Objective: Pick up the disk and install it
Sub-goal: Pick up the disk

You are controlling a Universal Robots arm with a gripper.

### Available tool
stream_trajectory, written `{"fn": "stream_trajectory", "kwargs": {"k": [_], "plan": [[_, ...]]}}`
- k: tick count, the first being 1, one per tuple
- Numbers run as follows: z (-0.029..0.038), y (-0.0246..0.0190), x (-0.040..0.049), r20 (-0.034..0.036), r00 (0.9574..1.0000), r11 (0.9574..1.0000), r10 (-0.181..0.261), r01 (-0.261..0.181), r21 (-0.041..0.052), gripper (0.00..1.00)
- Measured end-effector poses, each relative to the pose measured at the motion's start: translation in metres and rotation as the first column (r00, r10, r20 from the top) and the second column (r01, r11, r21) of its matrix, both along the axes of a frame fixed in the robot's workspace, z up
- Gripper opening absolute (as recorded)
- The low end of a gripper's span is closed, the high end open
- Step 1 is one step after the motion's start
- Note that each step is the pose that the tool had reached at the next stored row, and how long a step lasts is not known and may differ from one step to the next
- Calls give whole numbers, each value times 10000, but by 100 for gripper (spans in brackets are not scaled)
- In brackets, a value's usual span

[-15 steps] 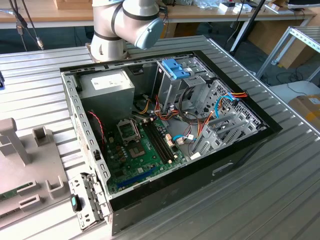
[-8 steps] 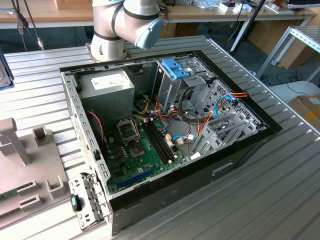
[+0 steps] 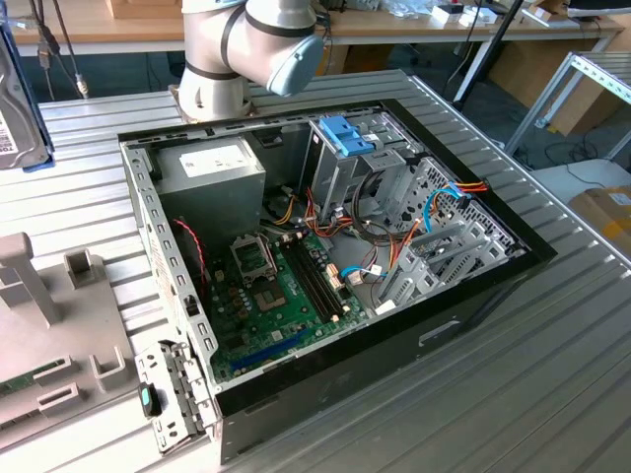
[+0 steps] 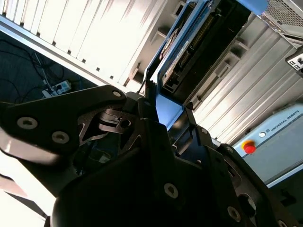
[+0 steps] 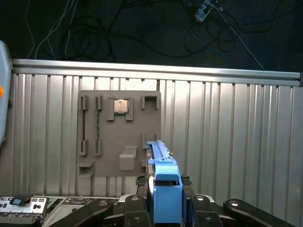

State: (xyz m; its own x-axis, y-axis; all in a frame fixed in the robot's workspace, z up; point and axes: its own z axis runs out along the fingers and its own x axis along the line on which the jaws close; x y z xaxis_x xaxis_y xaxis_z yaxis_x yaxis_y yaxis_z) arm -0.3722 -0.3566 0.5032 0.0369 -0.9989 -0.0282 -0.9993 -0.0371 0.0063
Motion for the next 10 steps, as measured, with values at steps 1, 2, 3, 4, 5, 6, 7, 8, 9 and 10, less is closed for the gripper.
{"fn": "stream_trajectory", "kwargs": {"k": [1, 2, 3, 4, 5, 6, 7, 8, 9, 10], "plan": [[0, 1, 12, 0, 10000, 10000, 0, 0, 0, 36], [0, 4, 26, -1, 10000, 10000, 0, 0, 0, 36], [0, 7, 53, -1, 10000, 10000, -1, 1, -1, 36], [0, 11, 86, 0, 10000, 10000, 0, 0, -1, 36], [0, 15, 120, 0, 10000, 10000, 0, 0, 0, 36], [0, 18, 156, 1, 10000, 10000, 0, 0, 0, 36], [0, 25, 207, -1, 10000, 10000, 0, 0, -1, 36], [0, 27, 228, 0, 10000, 10000, -1, 1, 0, 36], [0, 29, 246, 0, 10000, 10000, 0, 0, 0, 36], [0, 33, 274, 0, 10000, 10000, 0, 0, 0, 36]]}}
